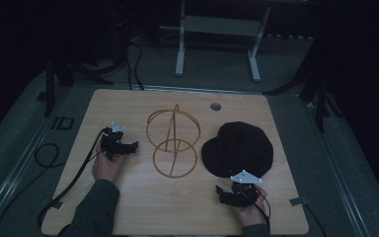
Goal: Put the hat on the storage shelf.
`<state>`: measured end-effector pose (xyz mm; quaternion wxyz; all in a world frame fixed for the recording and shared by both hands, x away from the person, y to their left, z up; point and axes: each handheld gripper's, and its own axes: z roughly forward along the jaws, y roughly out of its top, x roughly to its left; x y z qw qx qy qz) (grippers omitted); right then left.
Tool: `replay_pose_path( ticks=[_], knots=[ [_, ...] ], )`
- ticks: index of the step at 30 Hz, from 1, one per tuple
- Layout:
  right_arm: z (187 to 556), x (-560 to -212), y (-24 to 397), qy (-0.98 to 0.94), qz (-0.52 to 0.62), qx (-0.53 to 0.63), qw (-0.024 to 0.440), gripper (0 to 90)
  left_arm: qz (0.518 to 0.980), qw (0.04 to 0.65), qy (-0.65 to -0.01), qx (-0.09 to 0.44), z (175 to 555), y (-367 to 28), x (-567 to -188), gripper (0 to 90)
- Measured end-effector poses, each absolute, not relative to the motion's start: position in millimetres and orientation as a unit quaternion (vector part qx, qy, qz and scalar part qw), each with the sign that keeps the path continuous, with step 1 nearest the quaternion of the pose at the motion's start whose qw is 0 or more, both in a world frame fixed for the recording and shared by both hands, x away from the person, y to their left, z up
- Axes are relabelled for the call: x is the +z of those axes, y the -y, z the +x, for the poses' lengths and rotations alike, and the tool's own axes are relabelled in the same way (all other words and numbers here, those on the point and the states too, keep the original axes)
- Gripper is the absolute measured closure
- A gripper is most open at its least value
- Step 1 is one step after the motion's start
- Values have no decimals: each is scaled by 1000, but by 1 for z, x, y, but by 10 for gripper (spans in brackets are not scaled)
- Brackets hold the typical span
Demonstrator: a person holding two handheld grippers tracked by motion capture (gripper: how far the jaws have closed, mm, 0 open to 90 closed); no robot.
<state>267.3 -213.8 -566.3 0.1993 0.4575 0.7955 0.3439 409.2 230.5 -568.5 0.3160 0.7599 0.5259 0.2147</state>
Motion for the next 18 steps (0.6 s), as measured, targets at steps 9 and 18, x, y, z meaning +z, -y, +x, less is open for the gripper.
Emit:
replay_pose_path(
  ticks=[9, 18],
  knots=[
    [267, -566, 212, -794, 461, 342, 201, 194, 760, 316, -526, 215, 409, -230, -569, 114],
    [264, -558, 203, -810, 444, 317, 213, 429, 759, 315, -527, 217, 409, -231, -568, 122]
  ],
)
